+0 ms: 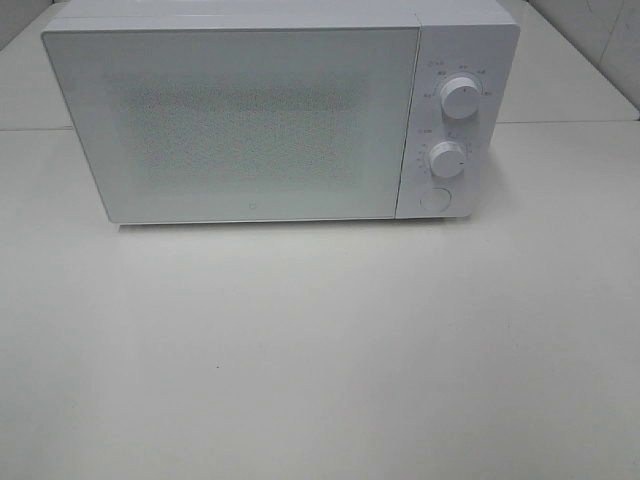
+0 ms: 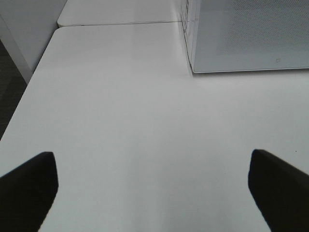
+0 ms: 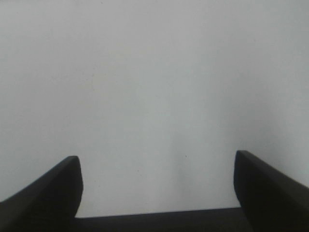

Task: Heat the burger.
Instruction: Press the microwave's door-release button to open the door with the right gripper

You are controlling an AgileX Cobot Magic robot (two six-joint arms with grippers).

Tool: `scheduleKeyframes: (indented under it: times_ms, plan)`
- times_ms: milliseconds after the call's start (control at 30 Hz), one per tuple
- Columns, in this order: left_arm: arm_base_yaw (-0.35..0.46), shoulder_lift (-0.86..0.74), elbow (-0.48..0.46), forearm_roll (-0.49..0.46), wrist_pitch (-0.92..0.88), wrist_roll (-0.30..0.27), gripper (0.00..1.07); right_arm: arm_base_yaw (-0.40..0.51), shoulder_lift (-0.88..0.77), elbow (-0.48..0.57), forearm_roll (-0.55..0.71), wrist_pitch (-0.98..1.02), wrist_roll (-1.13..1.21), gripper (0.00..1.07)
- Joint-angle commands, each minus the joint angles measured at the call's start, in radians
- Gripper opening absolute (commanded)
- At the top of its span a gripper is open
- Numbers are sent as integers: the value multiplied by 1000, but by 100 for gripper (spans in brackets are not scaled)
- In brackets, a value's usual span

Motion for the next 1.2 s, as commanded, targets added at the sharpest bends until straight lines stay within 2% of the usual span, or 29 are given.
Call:
scheduleKeyframes:
  times_ms: [33,67,167,467,833,933,967,1000,1067,1200]
  plan:
    - [4,-16,3,-4,-13,-7,105,-5,-151,20,33,17,-41,76]
    - [4,-16,3,-4,-13,-7,105,-5,-236,21,31,24,-49,76]
    - [4,-16,3,-4,-13,-7,105,-5,-335,36,29,34,-60,76]
    - [4,-16,3,-4,-13,-7,105,-5,-520,37,22,34,-60,76]
    - [4,-18,3,-4,-13,-6,105,-3,-525,37,19,34,-55,77]
    - [4,-18,3,-4,-13,-6,105,-3,-525,37,19,34,-55,84]
    - [4,-18,3,-4,-13,-6,105,-3,-525,37,19,34,-55,92]
    - [4,-18,3,-4,-13,-6,105,-3,-525,37,19,34,-55,92]
    - [4,-18,3,-4,-13,-6,105,-3,-525,37,19,34,-55,101]
    - [4,-18,3,-4,-13,-6,105,-3,-525,37,19,34,-55,101]
